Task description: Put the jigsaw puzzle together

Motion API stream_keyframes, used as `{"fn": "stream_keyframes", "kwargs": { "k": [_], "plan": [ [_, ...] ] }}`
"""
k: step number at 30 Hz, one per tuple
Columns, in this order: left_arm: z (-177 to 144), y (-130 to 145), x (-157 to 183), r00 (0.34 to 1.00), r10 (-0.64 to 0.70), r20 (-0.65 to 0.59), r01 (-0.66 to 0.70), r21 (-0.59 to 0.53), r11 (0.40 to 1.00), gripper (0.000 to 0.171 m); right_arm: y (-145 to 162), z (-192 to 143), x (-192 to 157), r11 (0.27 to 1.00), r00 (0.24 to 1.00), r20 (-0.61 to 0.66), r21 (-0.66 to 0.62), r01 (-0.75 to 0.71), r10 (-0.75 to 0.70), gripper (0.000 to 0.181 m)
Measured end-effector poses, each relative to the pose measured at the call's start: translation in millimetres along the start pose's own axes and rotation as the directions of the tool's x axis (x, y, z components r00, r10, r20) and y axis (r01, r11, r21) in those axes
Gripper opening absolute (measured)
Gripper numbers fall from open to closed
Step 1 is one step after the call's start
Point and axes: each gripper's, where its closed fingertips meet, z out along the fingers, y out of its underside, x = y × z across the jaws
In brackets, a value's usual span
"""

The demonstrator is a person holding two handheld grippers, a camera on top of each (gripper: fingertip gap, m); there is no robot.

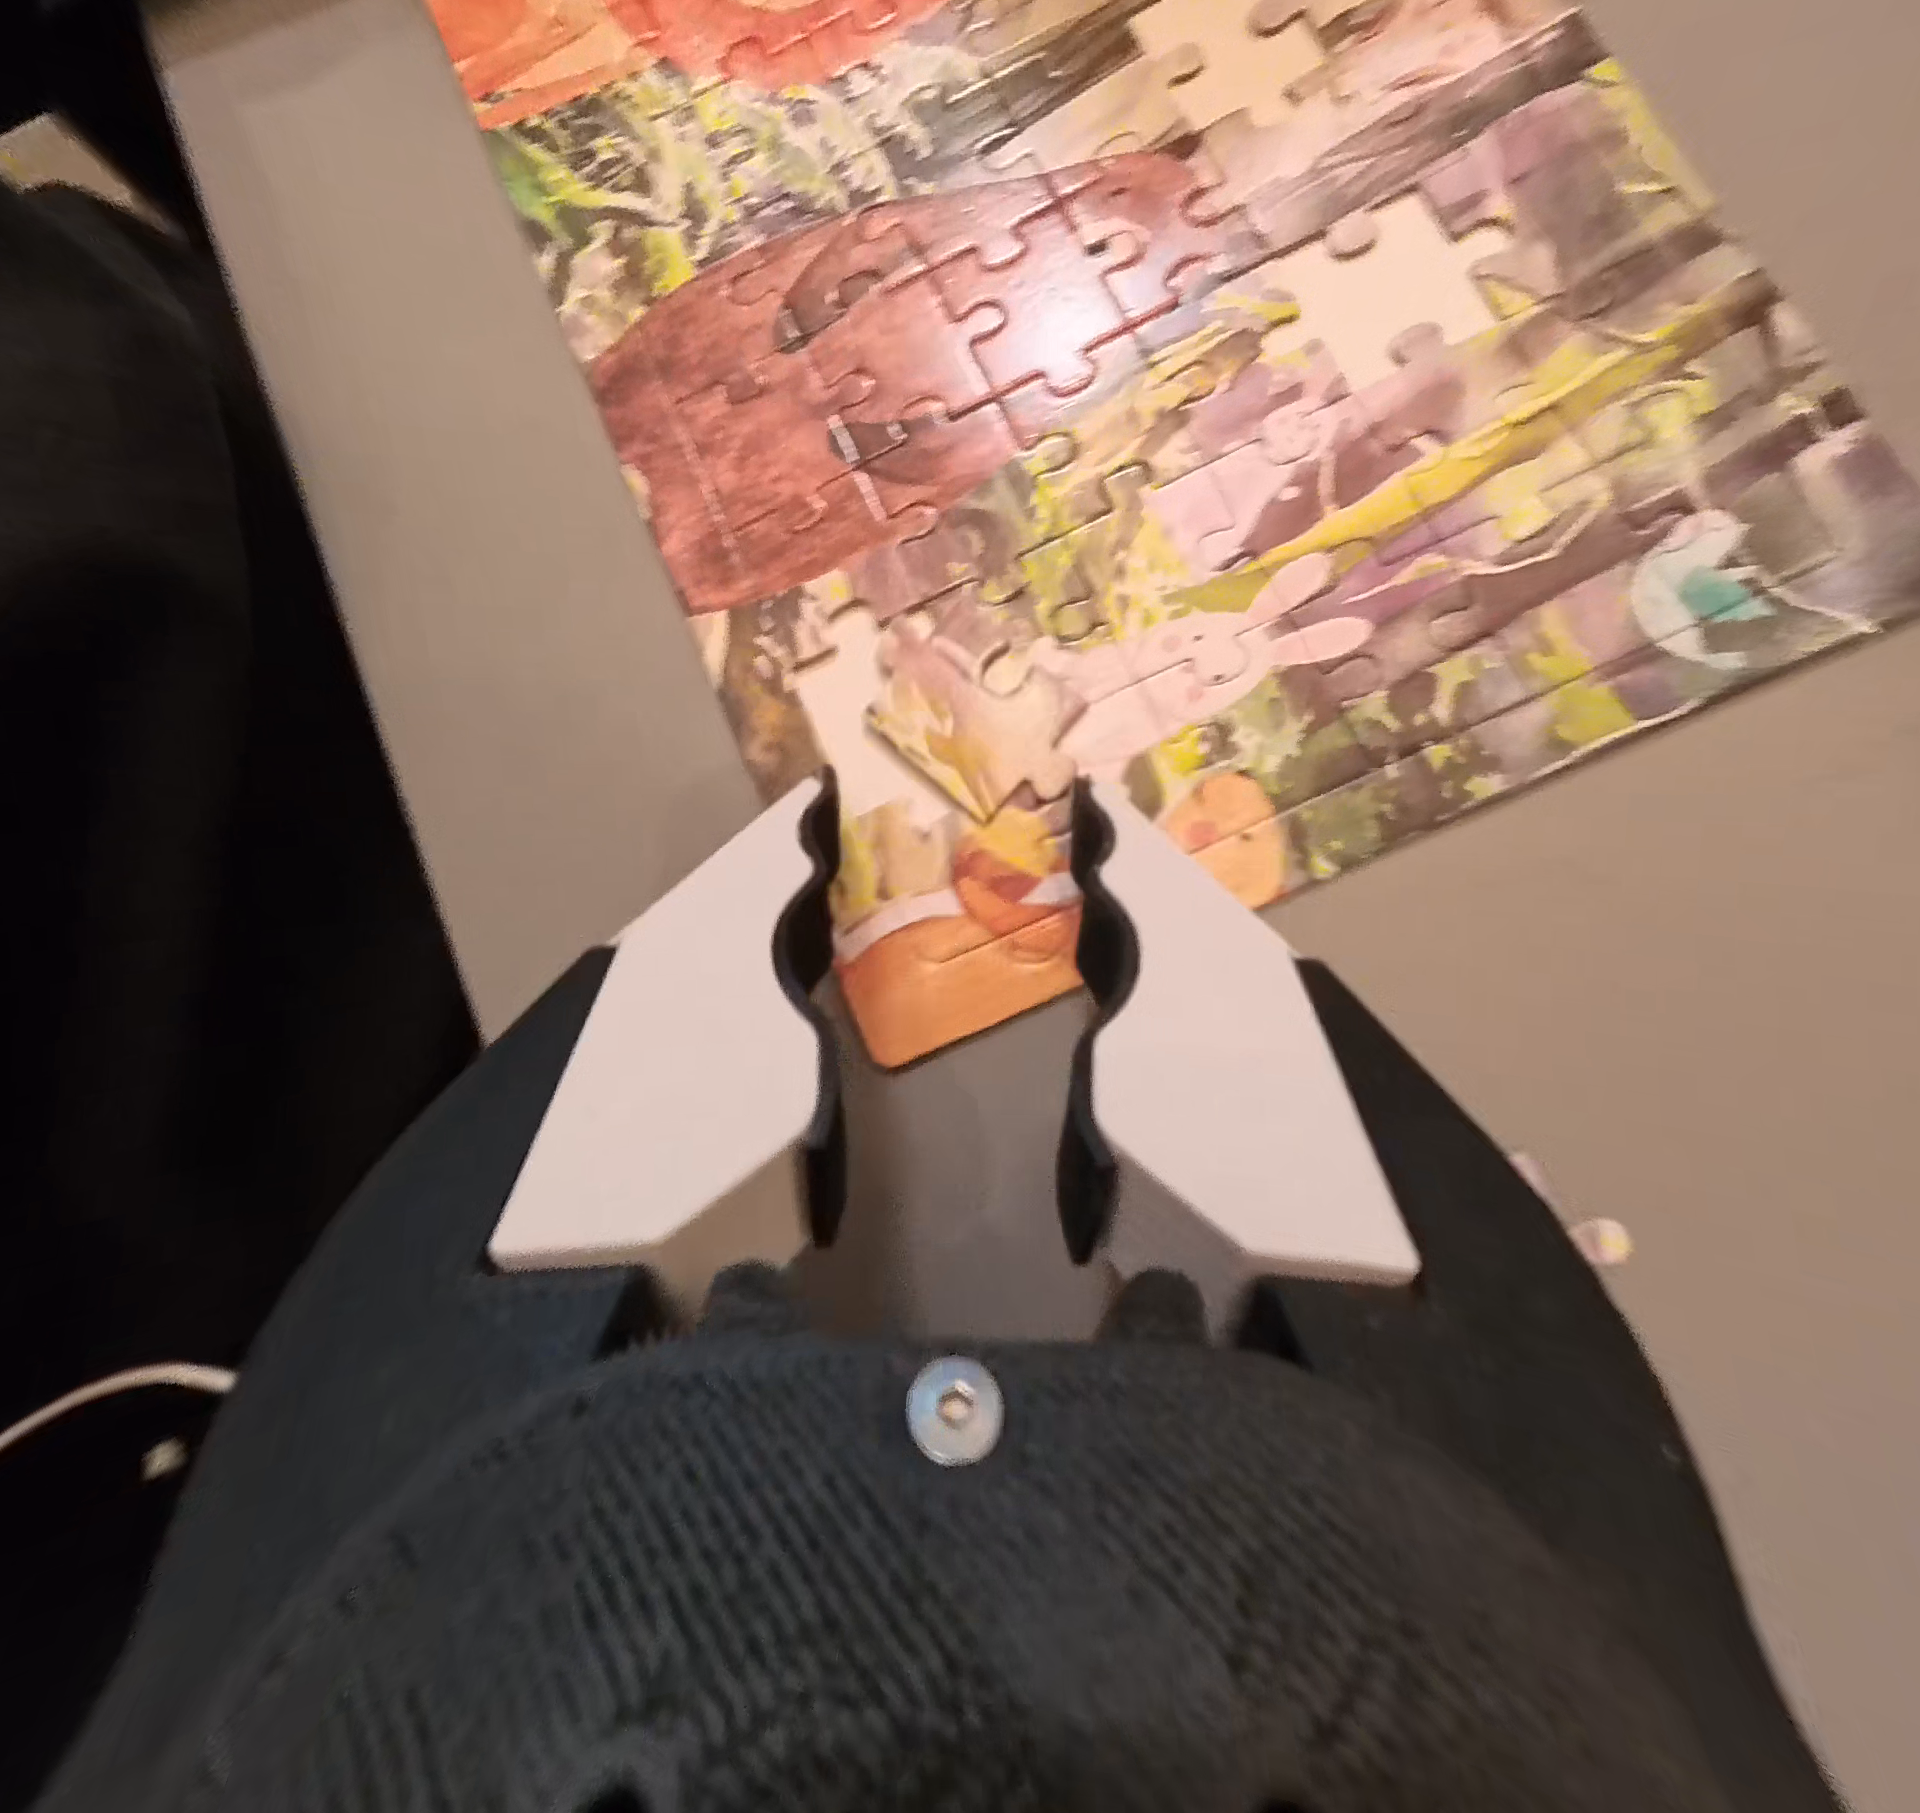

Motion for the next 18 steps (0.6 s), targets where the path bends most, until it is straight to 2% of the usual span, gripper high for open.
{"fn": "stream_keyframes", "kwargs": {
  "k": [6,10,18],
  "plan": [
    [1,1,0,1.0,0.002,-0.001,-0.002,-0.004,1.0,0.0,-2,-3,-1,0.999,1.0,0.011,0.032,0.012,-0.012,0.045],
    [0,0,0,1.0,0.0,-0.001,0.0,-0.002,1.0,0.0,-14,2,-3,0.99,0.995,-0.001,0.095,0.102,-0.102,0.055],
    [0,-1,1,1.0,0.004,0.0,-0.004,0.0,1.0,0.0,-17,7,-5,0.975,0.984,-0.003,0.138,0.176,-0.178,0.054]
  ]
}}
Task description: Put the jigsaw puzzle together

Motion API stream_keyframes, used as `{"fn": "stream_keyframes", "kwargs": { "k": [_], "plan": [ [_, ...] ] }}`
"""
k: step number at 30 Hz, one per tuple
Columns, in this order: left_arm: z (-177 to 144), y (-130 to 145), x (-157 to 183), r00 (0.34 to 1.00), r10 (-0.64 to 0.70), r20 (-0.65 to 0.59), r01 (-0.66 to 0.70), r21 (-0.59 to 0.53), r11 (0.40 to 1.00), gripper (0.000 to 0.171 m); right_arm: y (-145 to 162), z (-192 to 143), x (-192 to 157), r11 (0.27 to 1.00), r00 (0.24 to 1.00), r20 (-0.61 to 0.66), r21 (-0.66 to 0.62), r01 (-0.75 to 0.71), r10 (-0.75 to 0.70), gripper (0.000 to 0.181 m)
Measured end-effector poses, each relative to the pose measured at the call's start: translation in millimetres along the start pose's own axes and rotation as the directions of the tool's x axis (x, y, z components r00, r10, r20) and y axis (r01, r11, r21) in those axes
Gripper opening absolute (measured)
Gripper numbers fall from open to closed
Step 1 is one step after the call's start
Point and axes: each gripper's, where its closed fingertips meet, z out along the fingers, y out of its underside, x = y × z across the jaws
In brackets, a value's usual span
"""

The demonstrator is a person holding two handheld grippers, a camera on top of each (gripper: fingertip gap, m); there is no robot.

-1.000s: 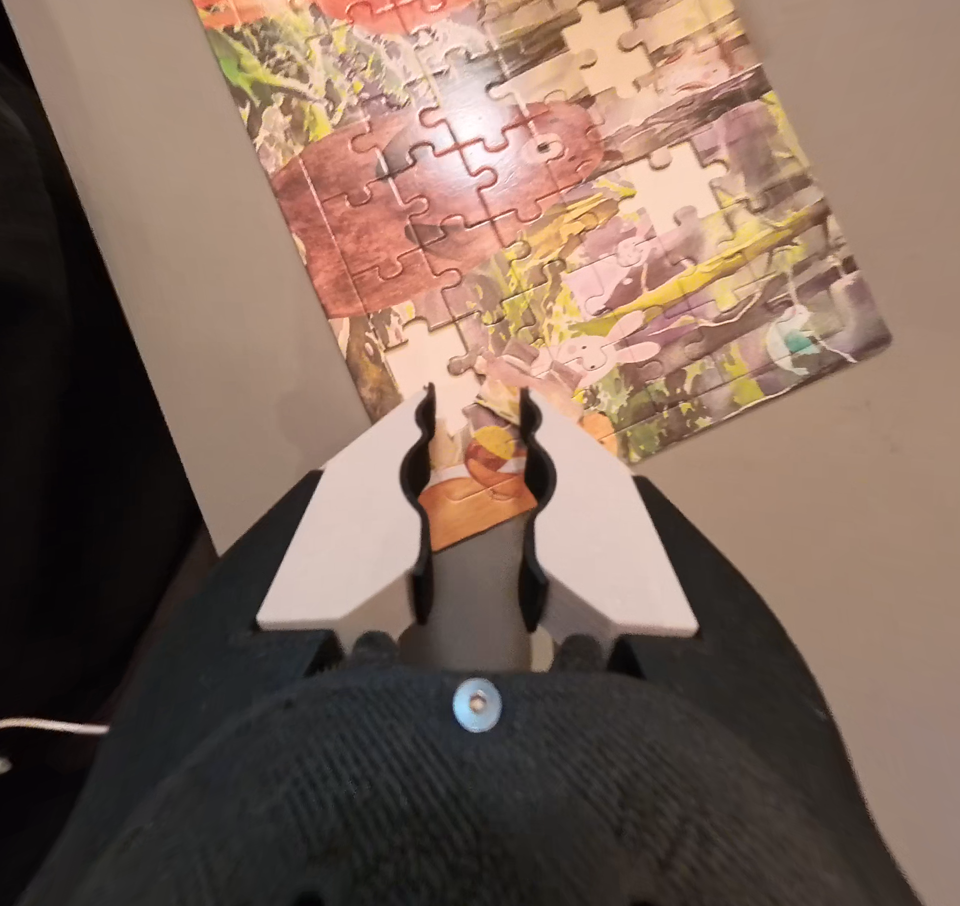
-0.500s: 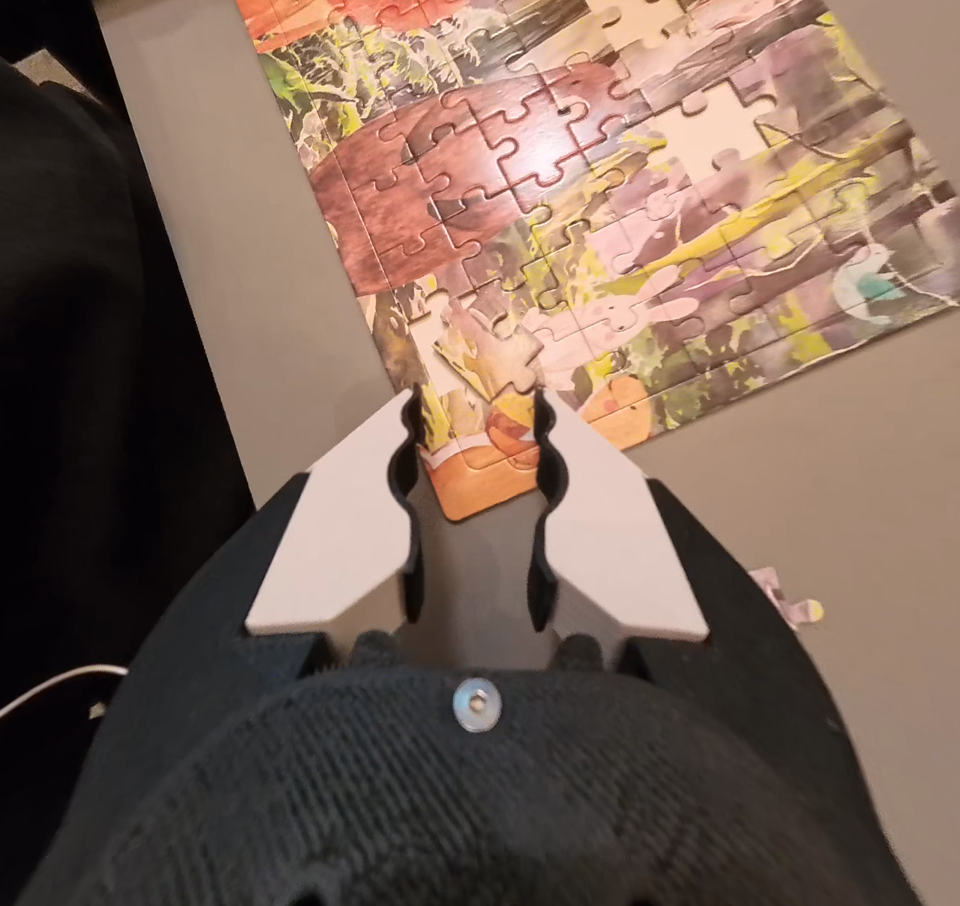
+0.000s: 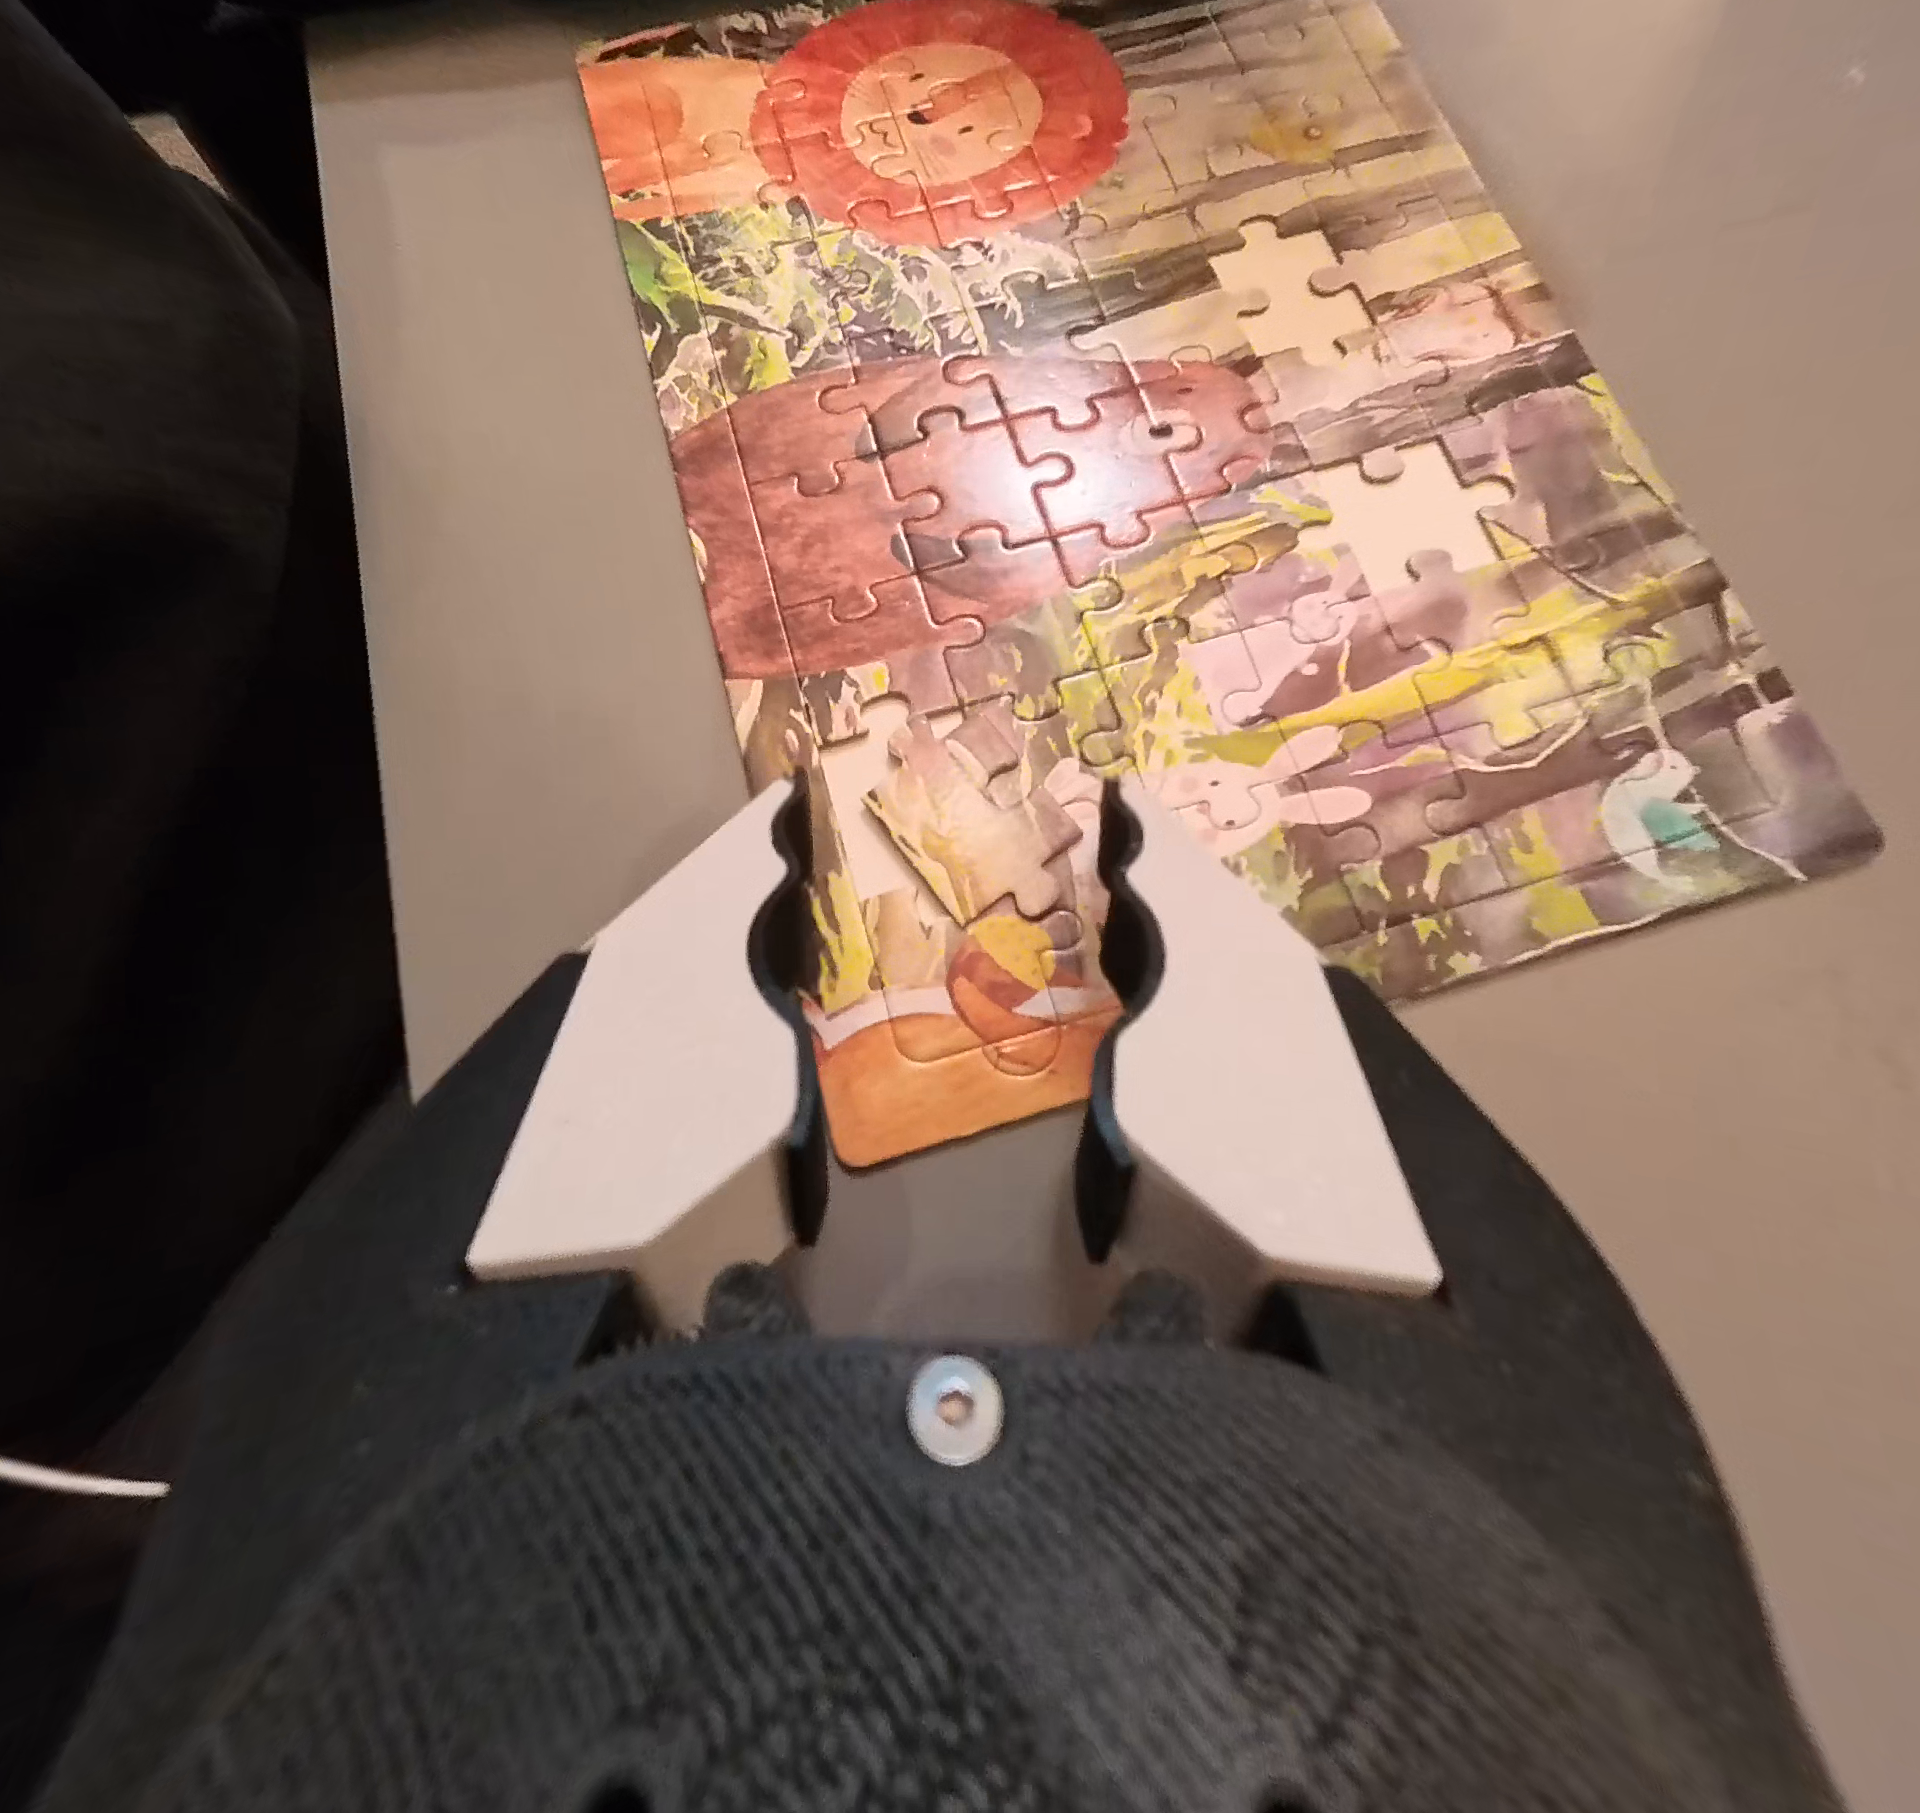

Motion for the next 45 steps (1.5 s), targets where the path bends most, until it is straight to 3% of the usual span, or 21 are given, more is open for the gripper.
{"fn": "stream_keyframes", "kwargs": {
  "k": [8,18,22,29,38,45],
  "plan": [
    [0,0,0,1.0,0.0,0.0,0.0,-0.001,1.0,0.0,9,3,8,1.0,0.999,-0.044,-0.017,0.009,-0.01,0.039],
    [0,0,0,1.0,0.002,0.002,-0.002,0.001,1.0,0.0,9,1,5,0.999,1.0,-0.031,-0.036,-0.006,0.005,0.034],
    [0,0,0,1.0,0.005,0.003,-0.005,-0.002,1.0,0.0,4,-1,1,0.999,1.0,-0.024,-0.035,0.004,-0.004,0.013],
    [1,1,0,1.0,0.006,0.002,-0.006,-0.005,1.0,0.0,-3,-5,7,1.0,0.997,-0.074,-0.015,0.019,-0.02,0.028],
    [1,1,0,1.0,0.008,0.003,-0.008,-0.006,1.0,0.0,11,-1,15,0.999,0.997,-0.063,-0.024,-0.036,0.035,0.041],
    [1,1,0,1.0,0.01,0.004,-0.01,-0.008,1.0,0.0,14,-3,14,1.0,0.997,-0.071,-0.027,-0.012,0.01,0.031]
  ]
}}
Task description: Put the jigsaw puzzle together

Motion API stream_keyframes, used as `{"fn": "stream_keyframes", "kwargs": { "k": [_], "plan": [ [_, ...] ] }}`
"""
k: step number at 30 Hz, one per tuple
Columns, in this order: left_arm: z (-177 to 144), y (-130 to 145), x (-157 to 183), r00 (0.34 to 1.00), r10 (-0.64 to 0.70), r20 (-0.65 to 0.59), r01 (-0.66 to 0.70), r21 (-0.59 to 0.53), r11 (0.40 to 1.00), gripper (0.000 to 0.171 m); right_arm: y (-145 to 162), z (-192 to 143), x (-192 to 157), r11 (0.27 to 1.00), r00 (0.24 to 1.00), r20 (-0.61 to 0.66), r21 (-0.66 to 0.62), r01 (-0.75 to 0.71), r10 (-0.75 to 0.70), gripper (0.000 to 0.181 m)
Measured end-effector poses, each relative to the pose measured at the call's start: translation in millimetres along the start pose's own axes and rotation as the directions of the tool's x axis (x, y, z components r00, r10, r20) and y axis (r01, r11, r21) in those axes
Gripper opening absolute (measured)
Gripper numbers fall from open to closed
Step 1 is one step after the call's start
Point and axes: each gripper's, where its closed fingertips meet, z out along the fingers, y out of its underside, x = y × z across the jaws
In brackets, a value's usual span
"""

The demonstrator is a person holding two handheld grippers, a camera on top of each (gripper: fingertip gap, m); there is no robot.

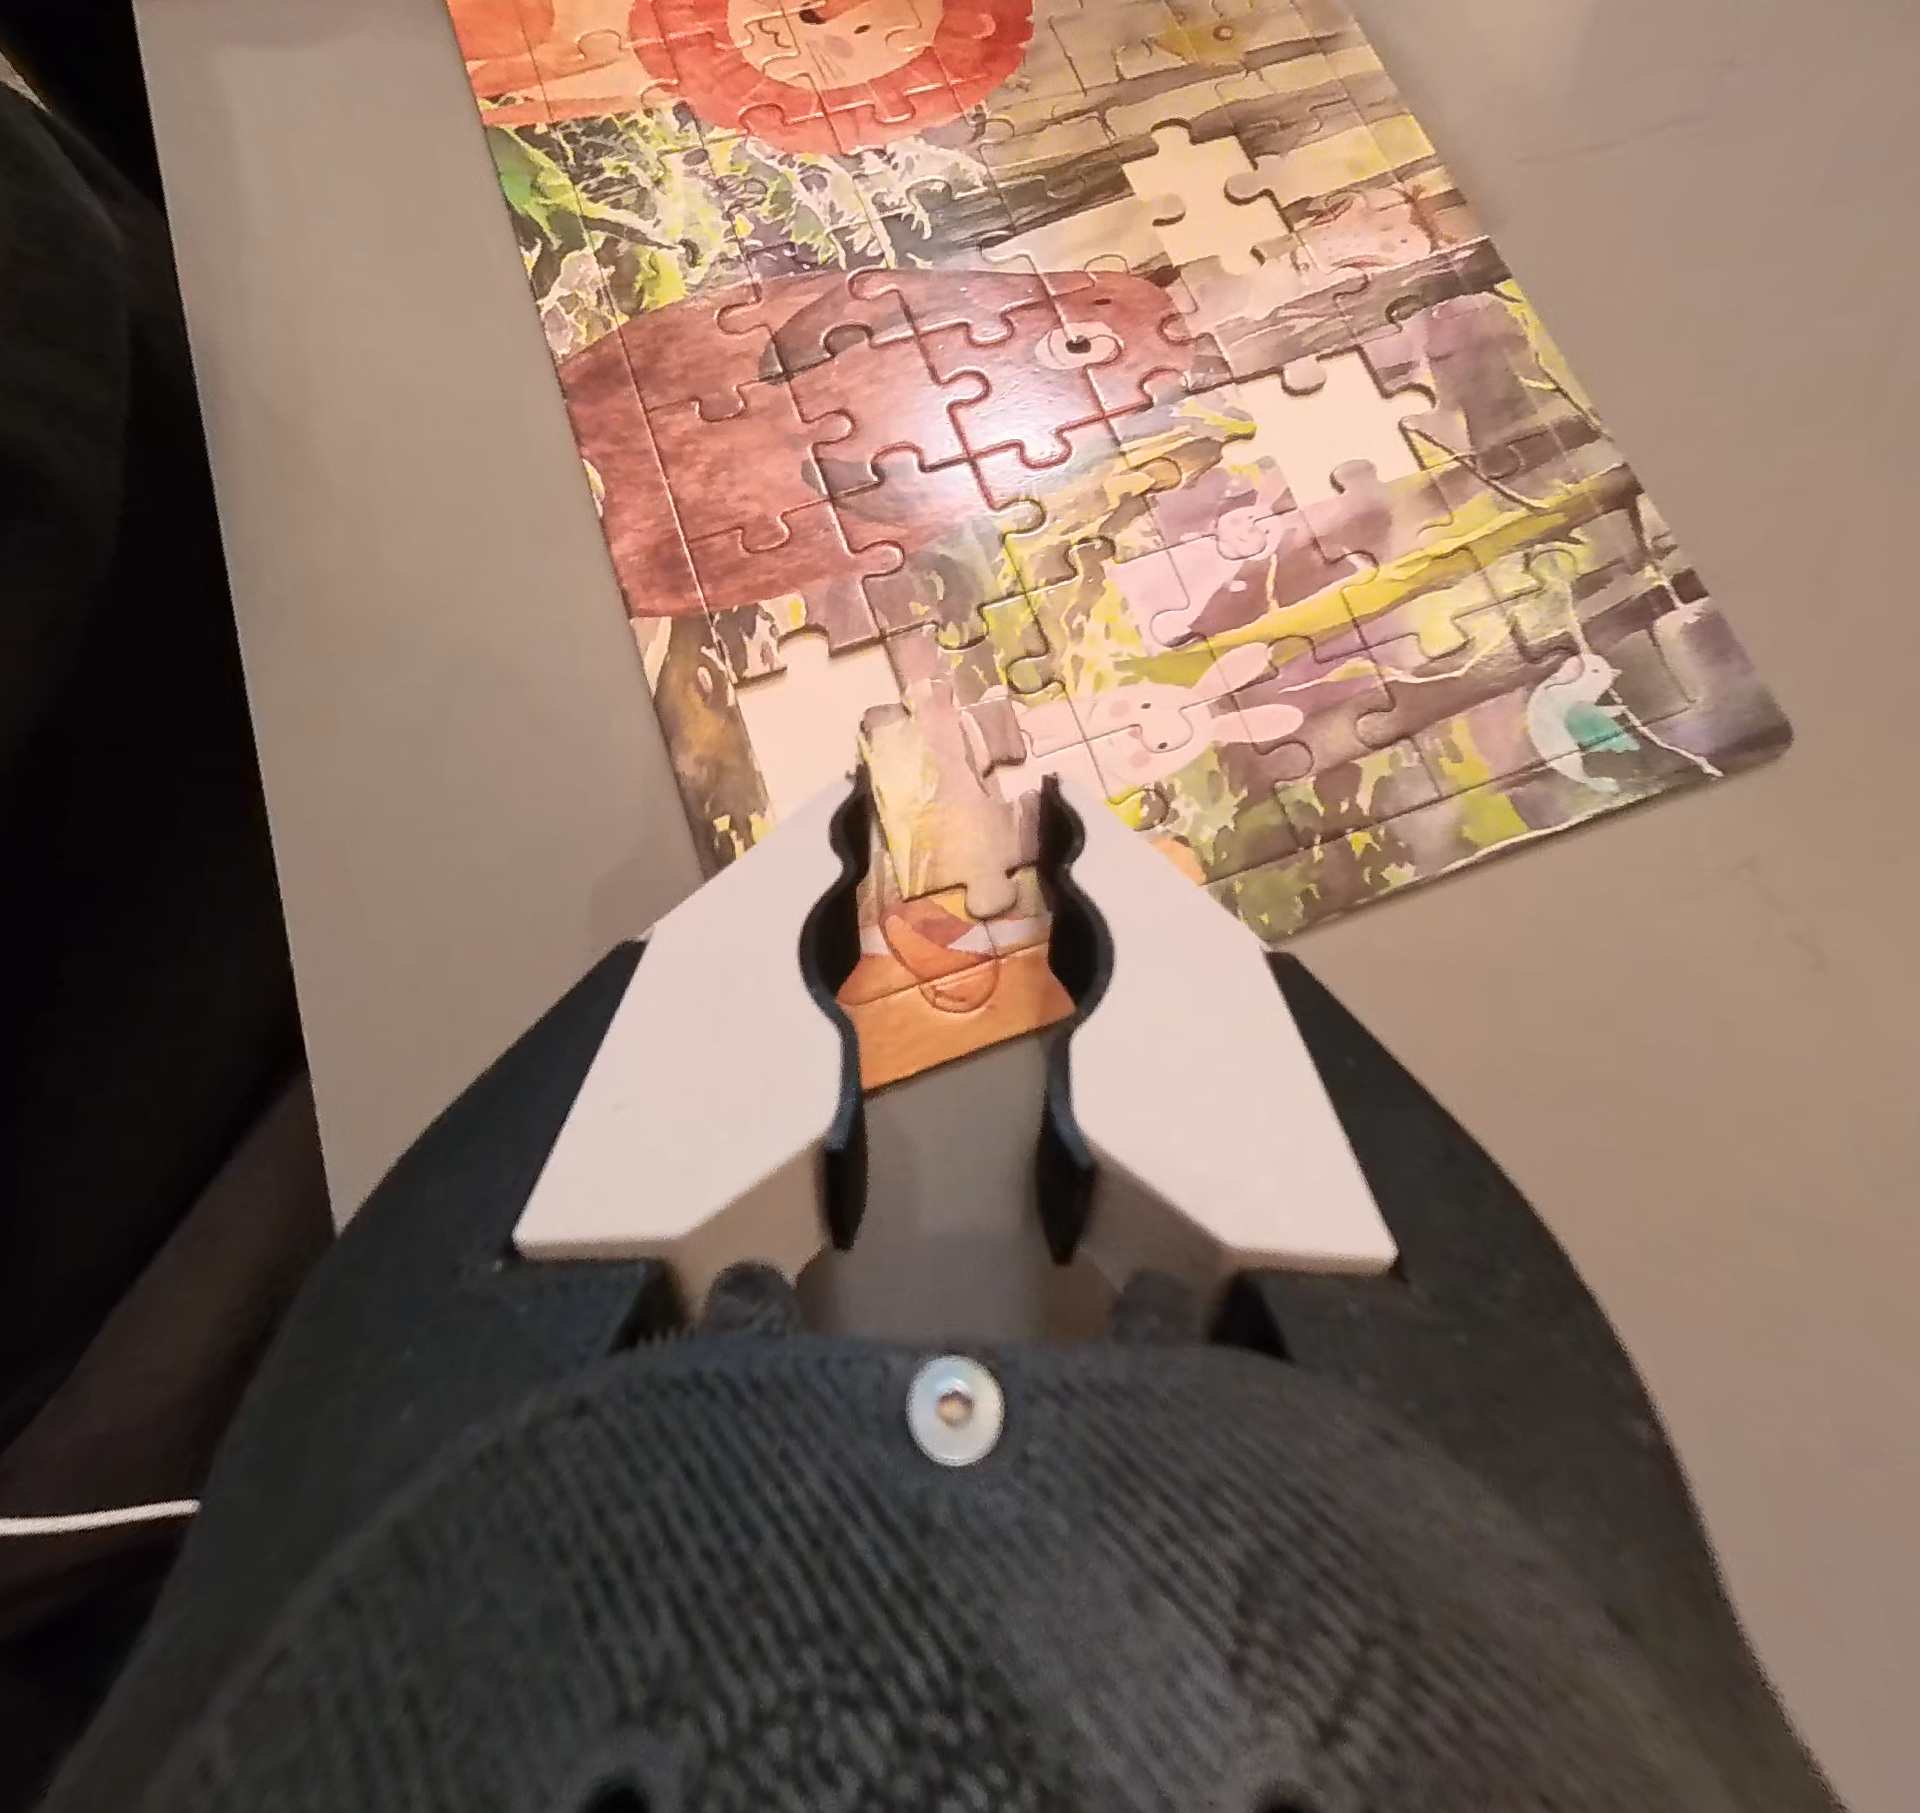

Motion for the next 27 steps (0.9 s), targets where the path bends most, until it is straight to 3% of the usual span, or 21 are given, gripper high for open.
{"fn": "stream_keyframes", "kwargs": {
  "k": [6,7,8,13,21,27],
  "plan": [
    [0,0,0,1.0,0.0,0.001,0.0,0.0,1.0,0.0,-3,0,-5,1.0,1.0,0.018,-0.001,0.007,-0.007,0.03],
    [0,0,0,1.0,0.0,0.001,0.0,-0.001,1.0,0.0,-4,0,-7,1.0,1.0,0.027,0.0,0.013,-0.013,0.017],
    [0,0,0,1.0,-0.002,0.001,0.002,-0.002,1.0,0.0,-6,0,-9,1.0,0.999,0.031,0.003,0.018,-0.018,0.017],
    [1,1,0,1.0,-0.004,0.001,0.004,-0.006,1.0,0.001,-8,4,-19,0.999,0.998,0.056,-0.035,0.035,-0.033,0.023],
    [1,1,0,1.0,-0.002,0.001,0.002,-0.007,1.0,0.001,-5,6,-4,0.999,1.0,-0.009,-0.019,0.029,-0.029,0.037],
    [1,1,0,1.0,-0.002,0.0,0.002,-0.007,1.0,0.001,-6,7,-8,0.999,0.999,0.012,-0.01,0.039,-0.039,0.03]
  ]
}}
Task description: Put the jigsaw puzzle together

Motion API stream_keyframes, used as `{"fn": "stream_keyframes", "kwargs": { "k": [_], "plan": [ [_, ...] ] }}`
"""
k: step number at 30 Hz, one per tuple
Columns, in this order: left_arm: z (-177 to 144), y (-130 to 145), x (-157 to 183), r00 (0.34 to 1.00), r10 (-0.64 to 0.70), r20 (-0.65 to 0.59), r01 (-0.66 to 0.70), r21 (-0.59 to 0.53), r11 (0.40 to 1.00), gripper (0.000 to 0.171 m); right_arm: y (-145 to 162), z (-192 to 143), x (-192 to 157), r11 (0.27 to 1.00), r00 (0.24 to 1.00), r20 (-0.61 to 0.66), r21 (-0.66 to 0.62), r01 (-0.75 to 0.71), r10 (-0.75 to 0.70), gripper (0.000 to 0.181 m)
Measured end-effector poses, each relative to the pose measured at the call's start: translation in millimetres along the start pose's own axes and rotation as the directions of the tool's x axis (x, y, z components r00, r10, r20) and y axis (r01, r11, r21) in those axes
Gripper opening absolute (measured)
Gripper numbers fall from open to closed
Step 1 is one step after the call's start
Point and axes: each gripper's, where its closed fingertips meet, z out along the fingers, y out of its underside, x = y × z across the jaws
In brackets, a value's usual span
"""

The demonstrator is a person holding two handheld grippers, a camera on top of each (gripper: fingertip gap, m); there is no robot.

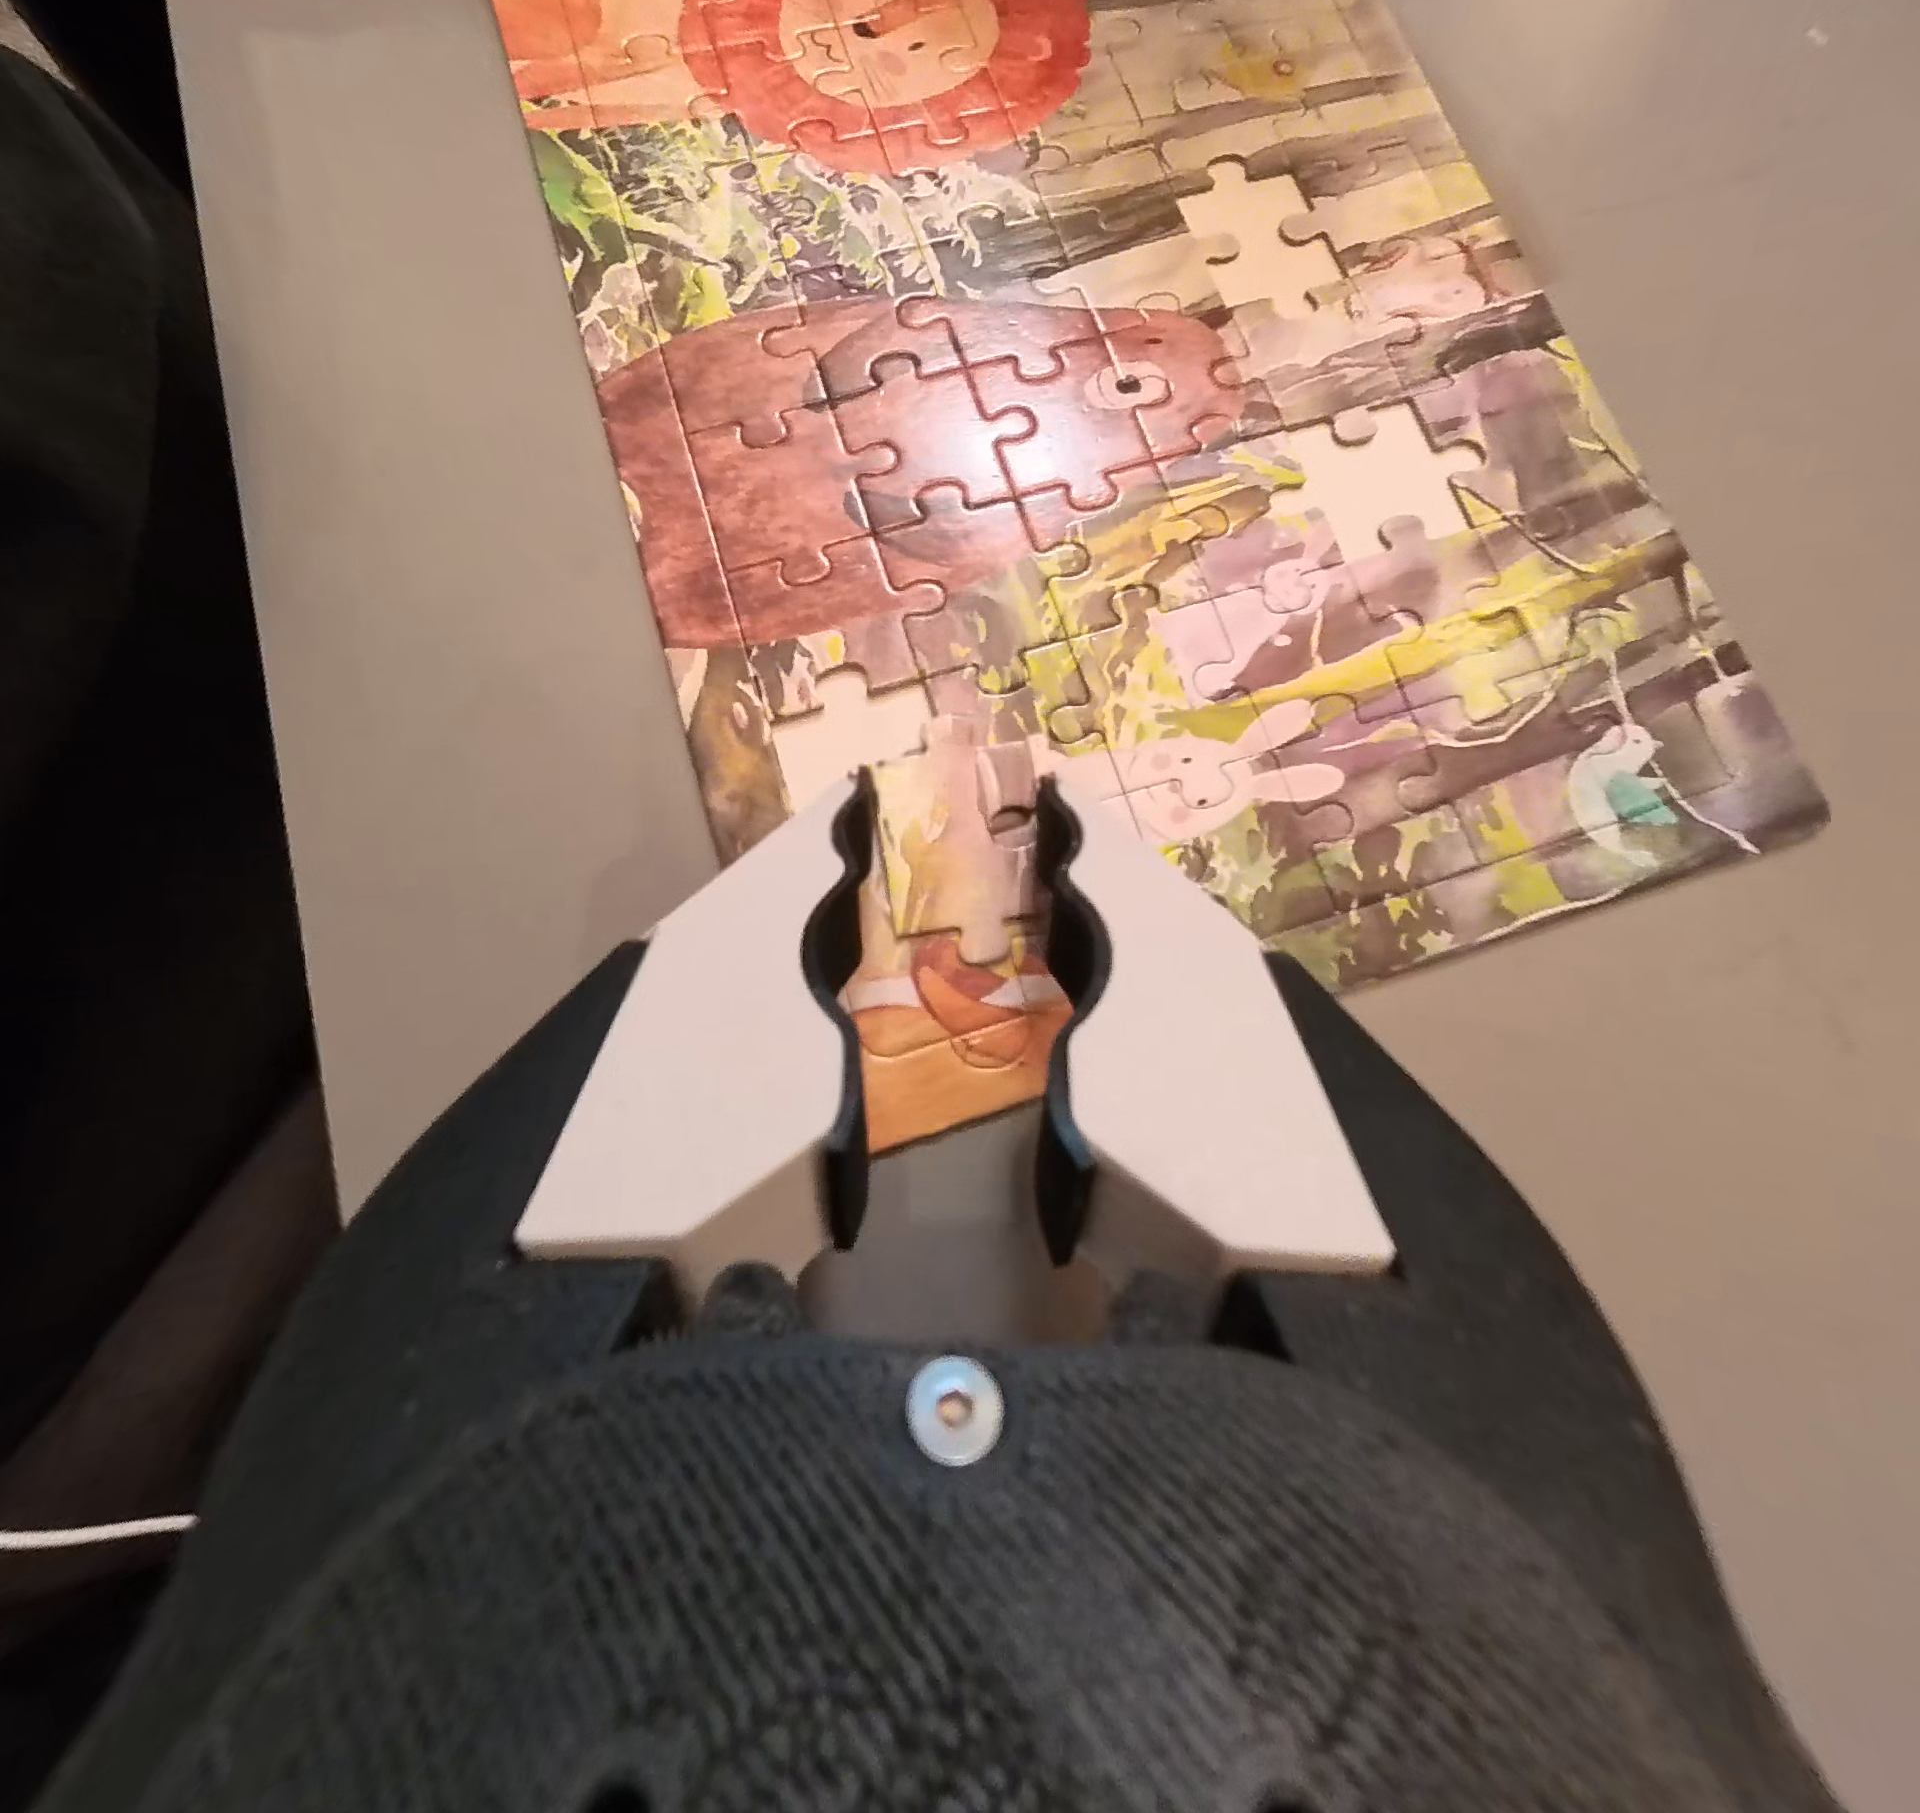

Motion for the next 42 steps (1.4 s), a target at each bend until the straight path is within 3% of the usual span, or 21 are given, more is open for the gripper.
{"fn": "stream_keyframes", "kwargs": {
  "k": [14,42],
  "plan": [
    [0,0,0,1.0,0.002,0.002,-0.002,-0.001,1.0,0.001,-10,5,-20,0.999,0.997,0.07,-0.014,0.042,-0.041,0.03],
    [1,0,0,1.0,0.003,0.002,-0.003,-0.001,1.0,0.001,-5,-2,-13,0.997,0.998,0.002,-0.052,0.061,-0.061,0.031]
  ]
}}
